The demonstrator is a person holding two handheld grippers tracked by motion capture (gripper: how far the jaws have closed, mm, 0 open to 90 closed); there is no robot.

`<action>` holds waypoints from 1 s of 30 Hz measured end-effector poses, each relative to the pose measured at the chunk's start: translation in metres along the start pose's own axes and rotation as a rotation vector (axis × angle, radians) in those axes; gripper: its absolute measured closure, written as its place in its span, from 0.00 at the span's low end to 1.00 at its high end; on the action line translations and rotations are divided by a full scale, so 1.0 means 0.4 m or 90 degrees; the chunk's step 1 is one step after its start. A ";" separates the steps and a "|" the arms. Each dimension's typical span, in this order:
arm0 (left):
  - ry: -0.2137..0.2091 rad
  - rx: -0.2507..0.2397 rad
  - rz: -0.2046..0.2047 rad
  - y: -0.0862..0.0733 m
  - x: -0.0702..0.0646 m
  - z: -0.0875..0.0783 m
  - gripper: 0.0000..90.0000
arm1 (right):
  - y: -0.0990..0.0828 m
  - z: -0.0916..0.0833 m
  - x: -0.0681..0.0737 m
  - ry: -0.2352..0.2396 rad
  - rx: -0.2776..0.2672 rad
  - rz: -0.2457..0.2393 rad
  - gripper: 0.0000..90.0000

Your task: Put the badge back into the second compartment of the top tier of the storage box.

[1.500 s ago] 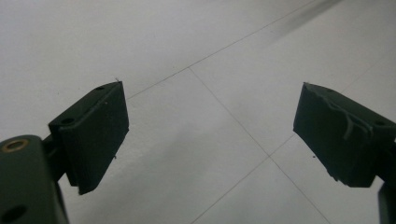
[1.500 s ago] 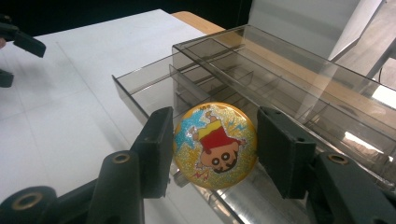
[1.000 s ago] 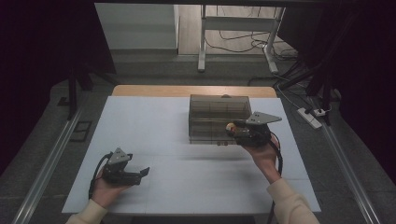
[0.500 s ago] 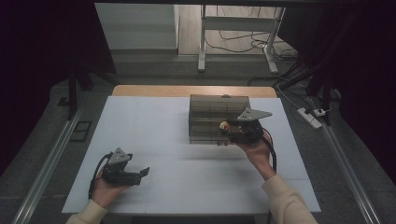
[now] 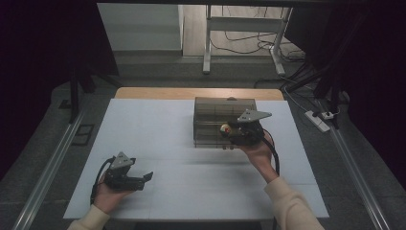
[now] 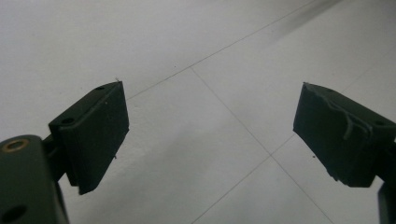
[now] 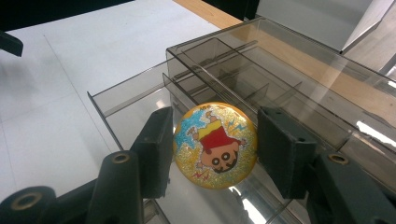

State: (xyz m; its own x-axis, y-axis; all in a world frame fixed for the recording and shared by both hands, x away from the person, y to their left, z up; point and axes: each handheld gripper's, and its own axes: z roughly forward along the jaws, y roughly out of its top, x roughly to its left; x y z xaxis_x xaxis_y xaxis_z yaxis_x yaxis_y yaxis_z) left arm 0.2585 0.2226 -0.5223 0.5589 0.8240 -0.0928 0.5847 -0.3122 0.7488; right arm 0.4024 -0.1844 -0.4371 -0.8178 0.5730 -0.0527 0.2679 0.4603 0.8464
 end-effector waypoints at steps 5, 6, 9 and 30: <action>0.000 0.001 0.001 0.000 -0.001 0.000 0.11 | -0.002 -0.001 -0.001 0.000 0.003 0.000 0.51; 0.000 0.000 0.001 0.000 -0.001 0.000 0.11 | -0.002 -0.001 -0.001 0.000 0.004 0.000 0.51; 0.000 0.001 0.001 0.000 -0.001 0.000 0.11 | -0.003 -0.001 0.001 0.003 0.008 0.002 0.51; 0.001 -0.004 -0.001 -0.001 0.003 -0.004 0.11 | -0.008 -0.018 0.010 0.010 -0.010 0.000 0.30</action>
State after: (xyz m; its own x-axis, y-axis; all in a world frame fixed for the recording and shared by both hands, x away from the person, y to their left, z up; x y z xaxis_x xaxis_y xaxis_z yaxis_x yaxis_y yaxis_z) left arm 0.2580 0.2243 -0.5216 0.5571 0.8251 -0.0939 0.5819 -0.3072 0.7530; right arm 0.3946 -0.1883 -0.4362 -0.8259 0.5621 -0.0437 0.2607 0.4494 0.8544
